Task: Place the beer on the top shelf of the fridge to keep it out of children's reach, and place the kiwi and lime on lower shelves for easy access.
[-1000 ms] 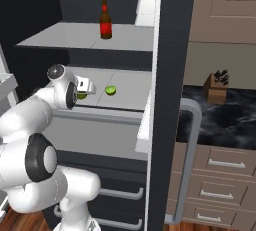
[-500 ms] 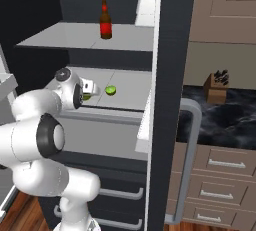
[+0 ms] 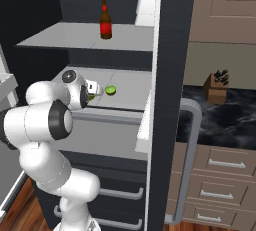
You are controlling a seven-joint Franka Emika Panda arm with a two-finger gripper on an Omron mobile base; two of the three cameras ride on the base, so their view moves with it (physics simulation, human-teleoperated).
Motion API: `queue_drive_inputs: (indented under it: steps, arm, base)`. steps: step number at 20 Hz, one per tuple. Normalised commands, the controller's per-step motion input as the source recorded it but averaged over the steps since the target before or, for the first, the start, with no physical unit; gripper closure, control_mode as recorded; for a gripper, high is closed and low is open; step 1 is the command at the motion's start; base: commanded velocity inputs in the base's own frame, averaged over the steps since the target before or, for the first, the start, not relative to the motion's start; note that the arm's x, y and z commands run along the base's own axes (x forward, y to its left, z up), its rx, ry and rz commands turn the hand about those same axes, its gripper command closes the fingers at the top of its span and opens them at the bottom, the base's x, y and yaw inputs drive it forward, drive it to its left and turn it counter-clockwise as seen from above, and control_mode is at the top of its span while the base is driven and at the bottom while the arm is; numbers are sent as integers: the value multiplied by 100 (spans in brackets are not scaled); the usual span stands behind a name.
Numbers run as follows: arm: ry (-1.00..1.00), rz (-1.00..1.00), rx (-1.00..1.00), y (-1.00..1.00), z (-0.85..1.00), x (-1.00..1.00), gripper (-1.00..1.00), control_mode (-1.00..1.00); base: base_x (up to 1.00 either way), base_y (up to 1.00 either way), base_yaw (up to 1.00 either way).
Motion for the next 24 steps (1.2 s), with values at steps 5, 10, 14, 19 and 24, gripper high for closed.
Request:
queue_drive_inputs:
  steps: [5,10,14,19,24]
  arm:
    - [0,0,0,0,-14,41,100,-100]
    - [0,0,0,2,-18,45,100,-100]
    - [1,0,0,5,-24,44,100,-100]
    - [4,0,-1,5,-40,31,-100,-100]
    - [5,0,-1,3,-44,21,-100,-100]
  base:
    - [0,0,0]
    - [0,0,0]
    - [0,0,0]
    - [0,0,0]
    - [0,0,0]
